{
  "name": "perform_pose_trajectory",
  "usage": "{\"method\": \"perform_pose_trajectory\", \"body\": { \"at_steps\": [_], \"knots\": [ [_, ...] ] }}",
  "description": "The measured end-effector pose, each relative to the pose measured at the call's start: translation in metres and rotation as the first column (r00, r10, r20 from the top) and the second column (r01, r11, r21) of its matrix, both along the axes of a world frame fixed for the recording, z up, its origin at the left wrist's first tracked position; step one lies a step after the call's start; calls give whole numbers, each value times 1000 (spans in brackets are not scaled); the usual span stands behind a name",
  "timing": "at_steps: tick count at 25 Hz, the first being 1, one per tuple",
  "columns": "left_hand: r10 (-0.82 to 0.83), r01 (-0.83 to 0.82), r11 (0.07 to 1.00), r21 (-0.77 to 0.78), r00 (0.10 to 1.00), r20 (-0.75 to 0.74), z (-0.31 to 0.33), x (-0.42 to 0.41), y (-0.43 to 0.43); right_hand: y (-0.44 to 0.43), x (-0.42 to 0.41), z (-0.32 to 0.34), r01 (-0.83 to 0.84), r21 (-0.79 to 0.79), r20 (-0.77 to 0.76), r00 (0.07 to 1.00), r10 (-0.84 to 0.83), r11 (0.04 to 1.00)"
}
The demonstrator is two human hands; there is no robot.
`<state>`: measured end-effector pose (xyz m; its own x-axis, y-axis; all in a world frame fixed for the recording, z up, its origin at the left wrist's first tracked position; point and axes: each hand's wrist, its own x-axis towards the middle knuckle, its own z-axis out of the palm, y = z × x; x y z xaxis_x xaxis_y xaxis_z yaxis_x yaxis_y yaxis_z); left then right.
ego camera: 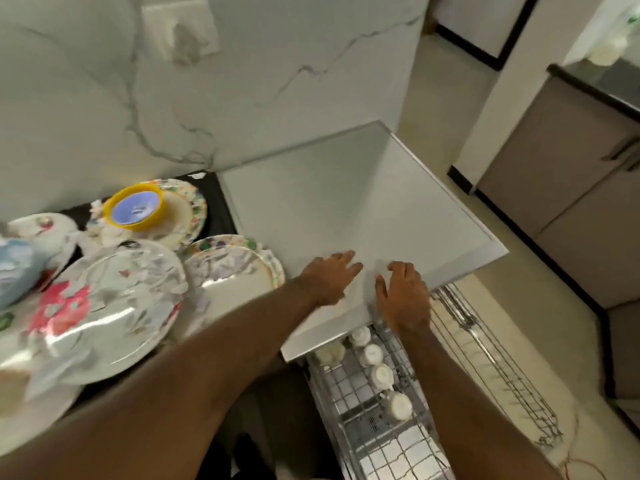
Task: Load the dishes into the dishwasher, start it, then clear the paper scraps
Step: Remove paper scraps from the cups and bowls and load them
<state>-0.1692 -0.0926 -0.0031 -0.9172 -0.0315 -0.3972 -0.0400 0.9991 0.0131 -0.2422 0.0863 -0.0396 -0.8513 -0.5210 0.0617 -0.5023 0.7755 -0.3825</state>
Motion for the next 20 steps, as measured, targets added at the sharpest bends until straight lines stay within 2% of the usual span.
{"method": "perform_pose_trajectory", "body": {
  "at_steps": [4,6,8,10,13,17,18,19,20],
  "knots": [
    [248,-241,969,61,950,-191,7,82,-58,-98,56,21,-315,-47,177,931,318,948],
    [381,-362,925,119,888,-258,6,129,-97,-148,98,25,-440,-77,210,870,446,895],
    [514,-482,858,180,805,-297,3,176,-135,-191,139,16,-529,-19,238,822,518,848],
    [614,-574,789,220,713,-338,-1,217,-166,-216,174,21,-554,108,301,809,504,825],
    [748,-697,656,290,552,-368,-2,263,-214,-248,206,32,-515,316,325,848,419,797],
    [867,-737,474,481,295,-402,-8,284,-283,-273,215,35,-487,439,313,871,380,755],
    [872,-737,458,498,263,-413,-8,281,-297,-275,216,34,-483,454,307,873,378,749],
    [867,-740,466,485,272,-419,-7,274,-311,-277,215,33,-480,468,306,876,373,742],
    [848,-750,501,433,323,-421,-5,267,-321,-279,215,32,-479,484,296,877,378,733]
  ]
}}
